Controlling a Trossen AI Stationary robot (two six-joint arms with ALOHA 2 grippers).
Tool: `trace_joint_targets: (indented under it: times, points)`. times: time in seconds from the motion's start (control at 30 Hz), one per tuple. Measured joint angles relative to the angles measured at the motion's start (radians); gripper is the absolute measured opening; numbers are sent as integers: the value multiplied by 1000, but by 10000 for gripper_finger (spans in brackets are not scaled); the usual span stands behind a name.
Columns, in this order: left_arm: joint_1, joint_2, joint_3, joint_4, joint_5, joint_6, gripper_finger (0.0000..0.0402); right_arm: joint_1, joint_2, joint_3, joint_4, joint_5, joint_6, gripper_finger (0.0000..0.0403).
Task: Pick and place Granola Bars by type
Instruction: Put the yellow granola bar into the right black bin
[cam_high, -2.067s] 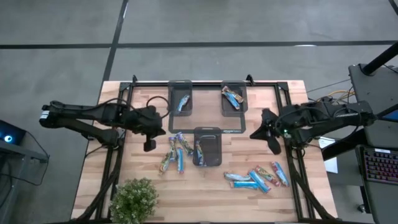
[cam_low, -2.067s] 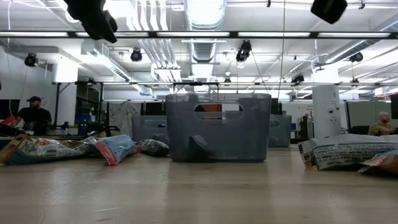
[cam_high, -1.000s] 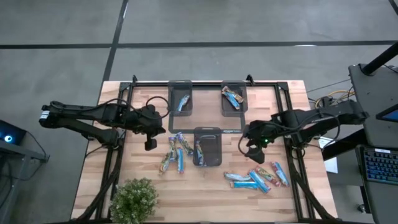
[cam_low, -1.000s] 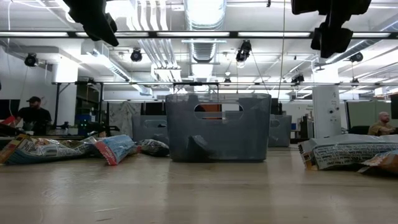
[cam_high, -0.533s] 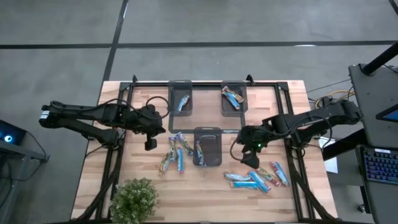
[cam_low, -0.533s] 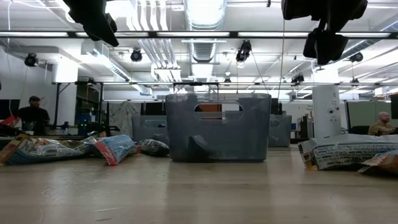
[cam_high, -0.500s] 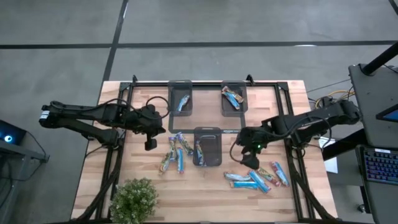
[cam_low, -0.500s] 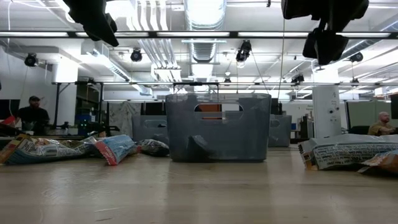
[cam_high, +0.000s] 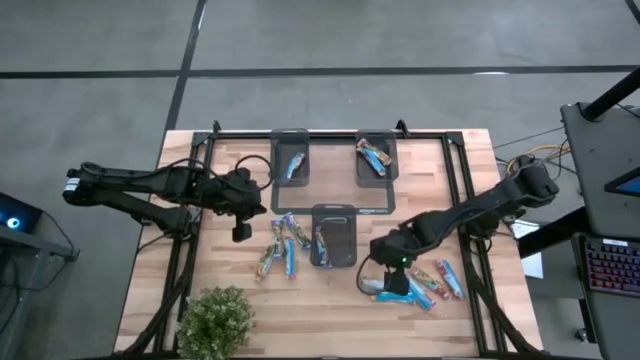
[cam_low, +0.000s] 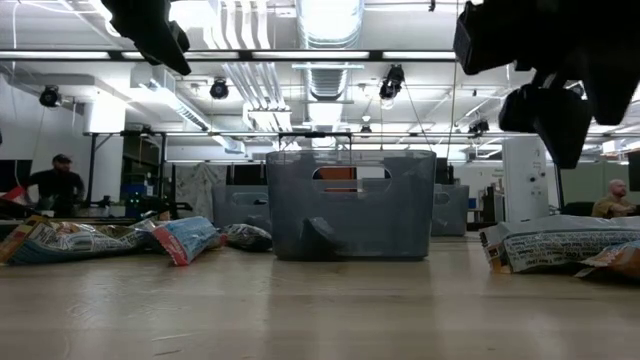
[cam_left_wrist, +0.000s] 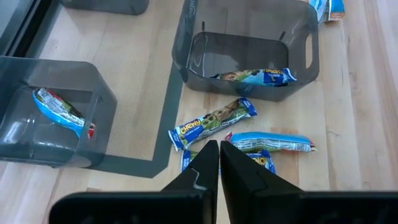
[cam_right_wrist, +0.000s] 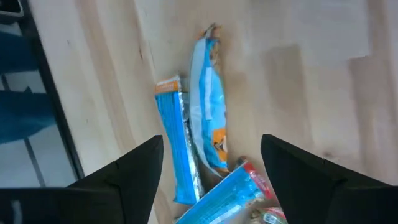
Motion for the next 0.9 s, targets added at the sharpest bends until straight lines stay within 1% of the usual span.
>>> trace_joint_targets:
  times: [0.1, 0.3, 0.43, 0.53, 0.63, 0.73, 0.9]
  points:
    - [0, 0, -3, 0, 0, 0, 0, 24, 55, 37, 5, 17, -1, 260]
    - [0, 0, -3, 0, 0, 1, 0, 57, 196, 155, 2, 89, -51, 260]
    - [0, 0, -3, 0, 0, 1, 0, 57, 292, 240, -1, 92, -65, 260]
    - [0, 0, -3, 0, 0, 1, 0, 57, 353, 303, -52, 105, -66, 258]
    - [0, 0, -3, 0, 0, 0, 0, 57, 411, 360, -166, 147, -65, 254]
    - [0, 0, -3, 0, 0, -4, 0, 57, 447, 390, -221, 162, -52, 248]
    - [0, 0, -3, 0, 0, -4, 0, 62, 464, 387, -205, 169, -32, 243]
